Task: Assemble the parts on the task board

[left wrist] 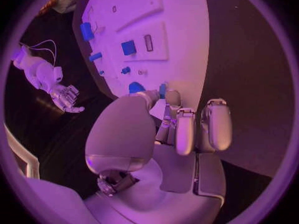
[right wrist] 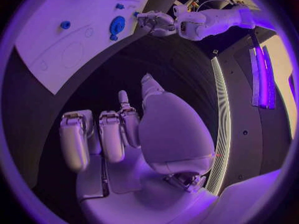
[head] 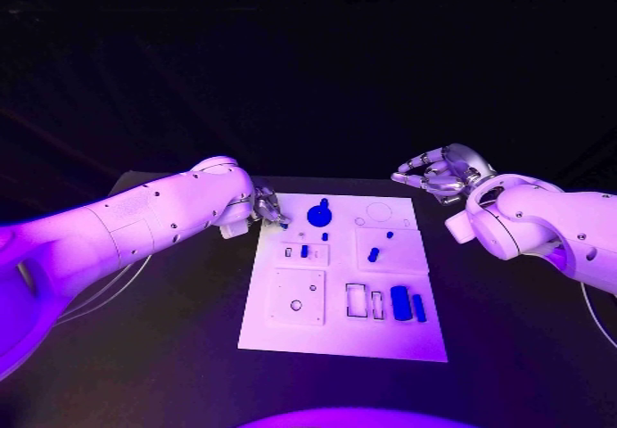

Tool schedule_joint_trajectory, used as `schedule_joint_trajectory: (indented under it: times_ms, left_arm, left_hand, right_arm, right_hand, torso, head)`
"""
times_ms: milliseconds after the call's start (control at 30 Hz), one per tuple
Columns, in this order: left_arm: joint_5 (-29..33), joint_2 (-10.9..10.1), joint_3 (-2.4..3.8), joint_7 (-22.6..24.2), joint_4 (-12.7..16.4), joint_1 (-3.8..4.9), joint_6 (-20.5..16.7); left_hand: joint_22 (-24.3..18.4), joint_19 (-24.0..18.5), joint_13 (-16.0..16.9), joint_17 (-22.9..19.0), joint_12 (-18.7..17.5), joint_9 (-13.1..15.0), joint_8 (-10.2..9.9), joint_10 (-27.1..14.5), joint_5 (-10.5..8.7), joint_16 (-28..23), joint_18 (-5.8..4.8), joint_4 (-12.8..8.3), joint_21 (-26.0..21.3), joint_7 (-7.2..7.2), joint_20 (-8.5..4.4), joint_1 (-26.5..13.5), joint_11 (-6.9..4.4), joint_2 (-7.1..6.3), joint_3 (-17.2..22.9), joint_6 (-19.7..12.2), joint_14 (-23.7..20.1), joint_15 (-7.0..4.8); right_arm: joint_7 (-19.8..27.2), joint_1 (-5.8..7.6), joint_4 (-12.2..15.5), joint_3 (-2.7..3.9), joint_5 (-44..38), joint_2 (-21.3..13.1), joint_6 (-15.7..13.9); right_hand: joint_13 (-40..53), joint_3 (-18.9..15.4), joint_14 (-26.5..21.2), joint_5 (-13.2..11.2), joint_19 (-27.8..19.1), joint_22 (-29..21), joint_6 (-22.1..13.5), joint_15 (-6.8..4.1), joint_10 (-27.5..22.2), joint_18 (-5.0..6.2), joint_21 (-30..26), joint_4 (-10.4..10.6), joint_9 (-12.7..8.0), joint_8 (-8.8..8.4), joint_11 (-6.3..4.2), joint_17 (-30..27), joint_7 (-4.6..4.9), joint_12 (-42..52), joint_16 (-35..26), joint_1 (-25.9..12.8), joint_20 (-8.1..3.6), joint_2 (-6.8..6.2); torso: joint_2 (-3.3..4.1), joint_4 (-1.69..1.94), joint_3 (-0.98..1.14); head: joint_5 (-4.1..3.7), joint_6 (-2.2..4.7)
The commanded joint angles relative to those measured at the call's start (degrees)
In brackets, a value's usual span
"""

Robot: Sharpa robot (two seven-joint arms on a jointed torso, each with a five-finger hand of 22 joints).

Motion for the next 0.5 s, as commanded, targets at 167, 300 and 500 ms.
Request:
schedule_joint_trajectory:
  times_ms: [167, 300, 500]
  left_arm:
    - [6.1, -2.5, 0.40, 0.3, 3.3, 0.08, -2.5]
    - [7.7, -4.5, 0.70, -0.2, 6.1, 0.17, -3.0]
    - [9.0, -7.4, 1.01, -0.7, 10.8, 0.28, -4.1]
  left_hand:
    - [1.1, 0.5, 0.8, 10.0, 1.0, 2.3, 1.9, 0.6, -0.84, 0.2, -0.10, -5.7, 0.3, -0.14, -0.11, -0.6, 0.08, -0.81, 8.5, -0.5, 4.0, -0.56]
    - [1.2, 0.6, 1.6, 10.0, 1.9, 2.4, 2.4, 1.3, -0.87, 0.2, -0.11, -6.2, 0.3, -0.20, -0.15, -1.3, 0.02, -1.31, 9.8, -0.5, 4.0, -0.62]
    - [1.5, 0.7, 2.4, 10.1, 2.8, 2.5, 3.0, 2.0, -0.87, 0.3, -0.16, -6.9, 0.4, -0.36, -0.25, -2.3, -0.13, -2.02, 11.5, -0.4, 4.1, -0.75]
  right_arm:
    - [0.2, -0.03, -0.2, 0.00, -0.3, 0.0, 1.5]
    - [0.2, -0.03, -0.3, -0.01, -0.3, -0.1, 1.6]
    - [0.1, -0.04, -0.4, -0.04, -0.3, -0.1, 1.7]
  right_hand:
    - [7.0, 0.2, 4.6, 0.2, 4.5, 13.2, -0.3, -0.47, -0.1, -0.07, -0.3, -0.3, -0.1, 0.24, -0.15, 8.8, -0.15, -0.1, -0.4, 0.1, -0.34, 0.34]
    - [7.0, 0.2, 4.6, 0.2, 4.5, 13.2, -0.3, -0.47, -0.1, -0.07, -0.3, -0.3, -0.1, 0.24, -0.15, 8.8, -0.15, -0.1, -0.4, 0.1, -0.34, 0.34]
    - [7.0, 0.2, 4.6, 0.3, 4.5, 13.1, -0.3, -0.48, -0.1, -0.05, -0.4, -0.3, -0.1, 0.26, -0.15, 8.8, -0.15, -0.2, -0.4, 0.1, -0.34, 0.30]
  torso:
    - [-0.12, 0.14, 0.03]
    - [-0.19, 0.17, 0.02]
    - [-0.24, 0.19, 0.01]
  head:
    - [0.07, 0.06]
    - [0.25, 0.07]
    - [0.43, 0.39]
